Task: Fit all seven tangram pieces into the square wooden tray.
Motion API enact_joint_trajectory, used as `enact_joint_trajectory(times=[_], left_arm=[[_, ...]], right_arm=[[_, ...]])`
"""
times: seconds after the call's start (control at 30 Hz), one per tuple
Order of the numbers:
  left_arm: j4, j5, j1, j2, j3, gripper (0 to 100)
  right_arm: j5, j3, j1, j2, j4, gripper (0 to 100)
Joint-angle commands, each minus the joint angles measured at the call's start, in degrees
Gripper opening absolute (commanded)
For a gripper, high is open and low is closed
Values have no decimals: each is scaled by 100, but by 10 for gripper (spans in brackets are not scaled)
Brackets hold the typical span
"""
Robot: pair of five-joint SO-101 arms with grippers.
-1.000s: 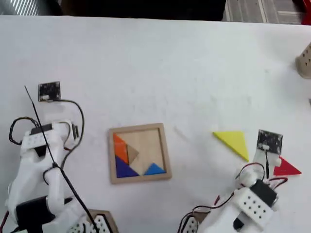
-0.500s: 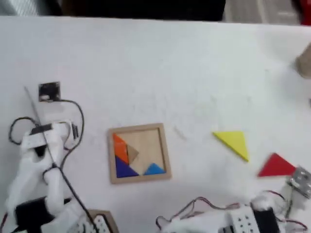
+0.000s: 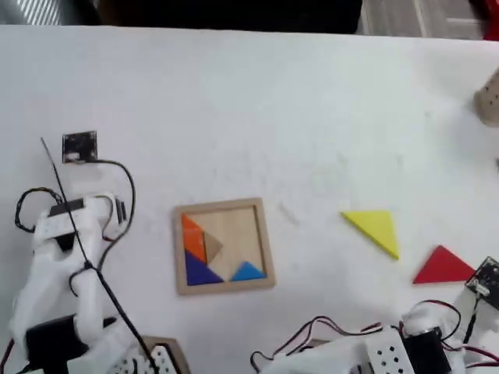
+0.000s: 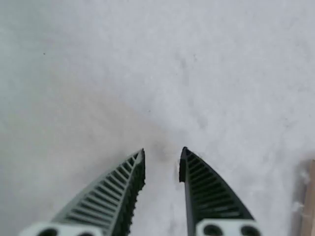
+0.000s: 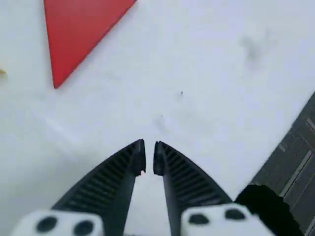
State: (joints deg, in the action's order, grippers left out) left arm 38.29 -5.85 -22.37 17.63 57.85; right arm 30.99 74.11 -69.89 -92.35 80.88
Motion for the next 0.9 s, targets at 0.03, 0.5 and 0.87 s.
enact_joint_trajectory(times=[0.03,0.5,0.87], left_arm=[[18,-44,84,119,-202,134],[18,-44,84,110,-202,134],[18,-44,84,110,-202,134]], right_arm=[[-316,-677,576,84,84,19],[-1749,-686,3020,233,-620,18],[-985,-721,5464,2651,-1288,19]])
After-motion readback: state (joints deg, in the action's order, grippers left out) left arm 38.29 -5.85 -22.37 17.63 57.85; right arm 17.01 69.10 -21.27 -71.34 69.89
